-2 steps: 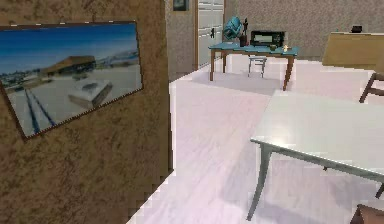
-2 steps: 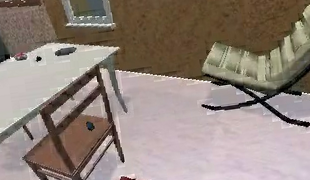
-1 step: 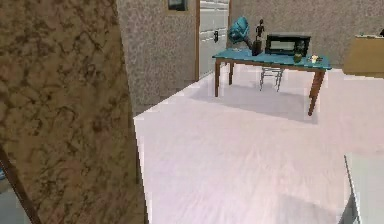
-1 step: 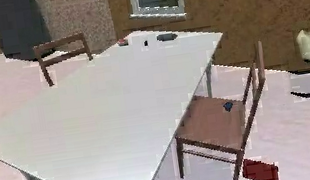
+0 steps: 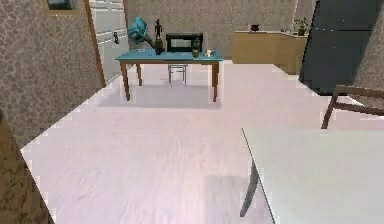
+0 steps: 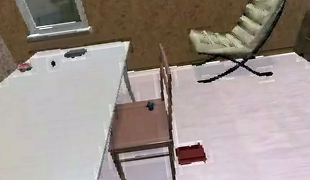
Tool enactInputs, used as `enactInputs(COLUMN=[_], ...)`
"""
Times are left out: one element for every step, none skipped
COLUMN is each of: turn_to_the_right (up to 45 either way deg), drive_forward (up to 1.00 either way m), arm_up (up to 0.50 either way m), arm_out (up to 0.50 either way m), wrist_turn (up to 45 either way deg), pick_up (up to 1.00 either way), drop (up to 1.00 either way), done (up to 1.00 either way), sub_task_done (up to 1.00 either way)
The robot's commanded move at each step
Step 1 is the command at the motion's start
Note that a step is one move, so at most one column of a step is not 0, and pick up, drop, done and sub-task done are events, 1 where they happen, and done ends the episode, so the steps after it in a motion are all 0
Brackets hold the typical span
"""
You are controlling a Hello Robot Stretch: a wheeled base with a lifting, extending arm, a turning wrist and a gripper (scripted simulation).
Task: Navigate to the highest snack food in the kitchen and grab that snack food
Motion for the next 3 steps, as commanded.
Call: enactInputs(turn_to_the_right=[0.0, 3.0, -45.0], drive_forward=[1.00, 0.00, 0.00], arm_up=[0.00, 0.00, 0.00], arm_out=[0.00, 0.00, 0.00], wrist_turn=[0.0, 0.0, 0.0], pick_up=[0.00, 0.00, 0.00], drop=[0.00, 0.00, 0.00], done=[0.00, 0.00, 0.00], sub_task_done=[0.00, 0.00, 0.00])
